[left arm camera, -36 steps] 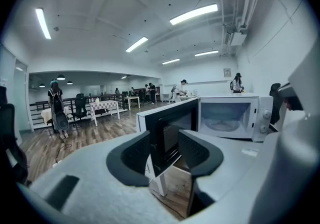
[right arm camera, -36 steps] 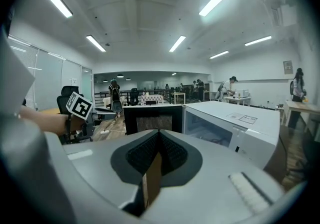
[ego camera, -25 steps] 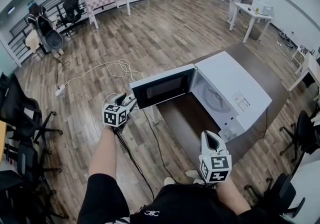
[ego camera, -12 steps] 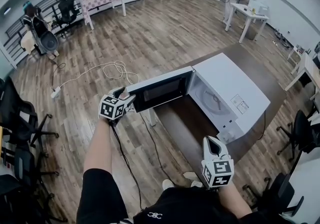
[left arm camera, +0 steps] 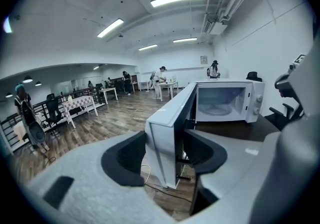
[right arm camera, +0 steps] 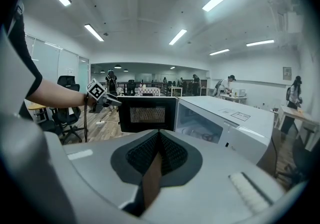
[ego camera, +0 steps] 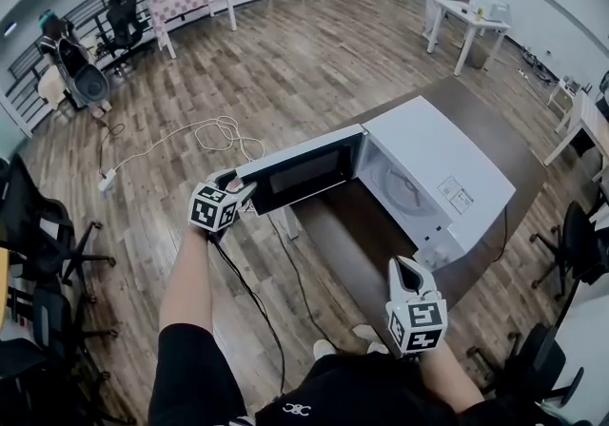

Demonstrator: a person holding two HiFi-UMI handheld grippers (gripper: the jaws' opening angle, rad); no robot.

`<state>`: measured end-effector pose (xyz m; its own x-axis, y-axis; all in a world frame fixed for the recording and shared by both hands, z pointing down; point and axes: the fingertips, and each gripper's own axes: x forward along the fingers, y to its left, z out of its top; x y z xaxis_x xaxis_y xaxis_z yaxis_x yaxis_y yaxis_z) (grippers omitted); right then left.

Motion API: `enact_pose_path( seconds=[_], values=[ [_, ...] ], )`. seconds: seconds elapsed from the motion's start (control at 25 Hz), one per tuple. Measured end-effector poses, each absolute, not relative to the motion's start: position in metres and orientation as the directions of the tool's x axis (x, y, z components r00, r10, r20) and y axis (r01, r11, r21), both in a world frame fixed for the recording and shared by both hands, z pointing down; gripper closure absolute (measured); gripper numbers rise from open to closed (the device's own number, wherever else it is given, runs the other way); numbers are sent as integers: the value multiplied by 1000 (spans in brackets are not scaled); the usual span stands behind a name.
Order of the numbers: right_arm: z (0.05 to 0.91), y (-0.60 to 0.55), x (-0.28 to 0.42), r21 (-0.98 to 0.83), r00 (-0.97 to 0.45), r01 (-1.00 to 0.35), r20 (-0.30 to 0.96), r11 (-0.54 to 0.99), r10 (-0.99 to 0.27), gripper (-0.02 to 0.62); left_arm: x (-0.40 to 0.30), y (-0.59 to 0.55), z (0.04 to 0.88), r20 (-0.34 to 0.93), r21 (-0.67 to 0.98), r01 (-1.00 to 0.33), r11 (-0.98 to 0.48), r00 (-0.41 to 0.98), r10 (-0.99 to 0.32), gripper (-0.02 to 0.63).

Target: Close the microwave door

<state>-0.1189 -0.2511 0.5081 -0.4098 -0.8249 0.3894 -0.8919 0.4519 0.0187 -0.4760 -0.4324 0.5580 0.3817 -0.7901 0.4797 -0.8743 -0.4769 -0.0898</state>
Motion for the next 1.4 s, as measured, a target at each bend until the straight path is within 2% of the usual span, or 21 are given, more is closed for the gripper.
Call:
enact_pose_path(
  seconds=[0.28,0.92,1.4],
  values=[
    [508,-252,-117,11,-424,-886,386,464,-819,586,-462,-406,557,510,-32,-842,-538,450,-733,381],
    [513,-241,-104,13,-455,-868,377,496,-807,586,-389,-345,563,584,-17,-734,-679,543,-603,388],
    [515,-237,-72,-6,-447,-877,374,480,-812,586,-269,-298,563,611,-7,-516,-856,676,-412,347]
  ],
)
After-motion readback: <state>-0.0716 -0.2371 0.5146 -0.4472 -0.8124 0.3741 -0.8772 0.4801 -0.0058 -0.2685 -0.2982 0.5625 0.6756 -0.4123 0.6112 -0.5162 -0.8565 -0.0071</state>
